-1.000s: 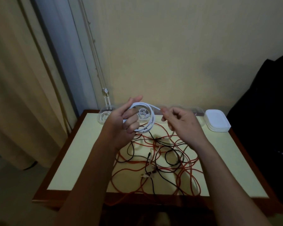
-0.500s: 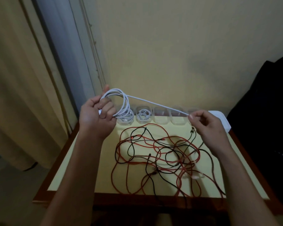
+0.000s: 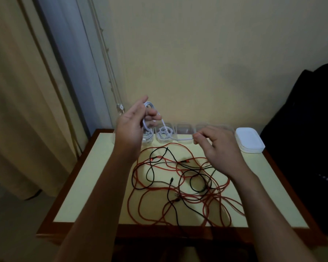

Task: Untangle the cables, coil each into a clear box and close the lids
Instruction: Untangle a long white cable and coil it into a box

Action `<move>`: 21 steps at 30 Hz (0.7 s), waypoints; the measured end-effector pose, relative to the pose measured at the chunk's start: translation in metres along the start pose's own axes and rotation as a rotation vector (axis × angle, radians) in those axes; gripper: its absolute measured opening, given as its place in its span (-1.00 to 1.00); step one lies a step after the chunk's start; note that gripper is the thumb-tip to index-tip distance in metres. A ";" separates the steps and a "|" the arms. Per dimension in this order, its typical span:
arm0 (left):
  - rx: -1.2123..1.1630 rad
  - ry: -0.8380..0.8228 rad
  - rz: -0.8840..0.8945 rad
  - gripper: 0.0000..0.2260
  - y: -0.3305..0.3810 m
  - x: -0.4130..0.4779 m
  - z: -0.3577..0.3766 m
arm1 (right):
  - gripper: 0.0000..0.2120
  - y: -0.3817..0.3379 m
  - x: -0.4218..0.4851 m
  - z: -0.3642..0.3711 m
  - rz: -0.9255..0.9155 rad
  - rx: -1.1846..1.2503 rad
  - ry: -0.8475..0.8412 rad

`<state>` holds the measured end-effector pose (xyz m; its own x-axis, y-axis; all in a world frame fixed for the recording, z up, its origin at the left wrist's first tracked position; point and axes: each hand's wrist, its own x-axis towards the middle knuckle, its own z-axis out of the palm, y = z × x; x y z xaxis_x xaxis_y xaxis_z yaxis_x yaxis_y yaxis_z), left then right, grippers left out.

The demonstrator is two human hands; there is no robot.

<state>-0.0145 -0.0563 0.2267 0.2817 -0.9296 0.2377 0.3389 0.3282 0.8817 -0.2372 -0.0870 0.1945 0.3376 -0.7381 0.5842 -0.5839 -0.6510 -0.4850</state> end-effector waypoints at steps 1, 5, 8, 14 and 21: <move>0.058 -0.018 0.005 -0.63 -0.001 -0.002 0.002 | -0.76 -0.006 0.002 0.000 0.003 0.066 -0.007; 0.332 -0.128 0.020 -0.65 -0.009 -0.018 0.017 | -0.75 -0.027 0.007 0.001 0.047 0.261 -0.038; 0.354 -0.209 -0.077 -0.69 -0.018 -0.028 0.028 | -0.76 -0.034 0.012 0.005 0.118 0.362 -0.035; -0.115 -0.243 -0.382 -0.73 -0.022 -0.028 0.033 | -0.81 -0.027 0.015 0.012 0.188 0.332 0.060; -0.242 -0.251 -0.409 -0.71 -0.023 -0.029 0.030 | -0.65 -0.029 0.007 0.018 0.199 0.350 -0.051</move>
<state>-0.0569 -0.0420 0.2121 -0.1300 -0.9915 0.0105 0.5817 -0.0677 0.8106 -0.2047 -0.0771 0.2009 0.2848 -0.8581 0.4273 -0.3582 -0.5087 -0.7829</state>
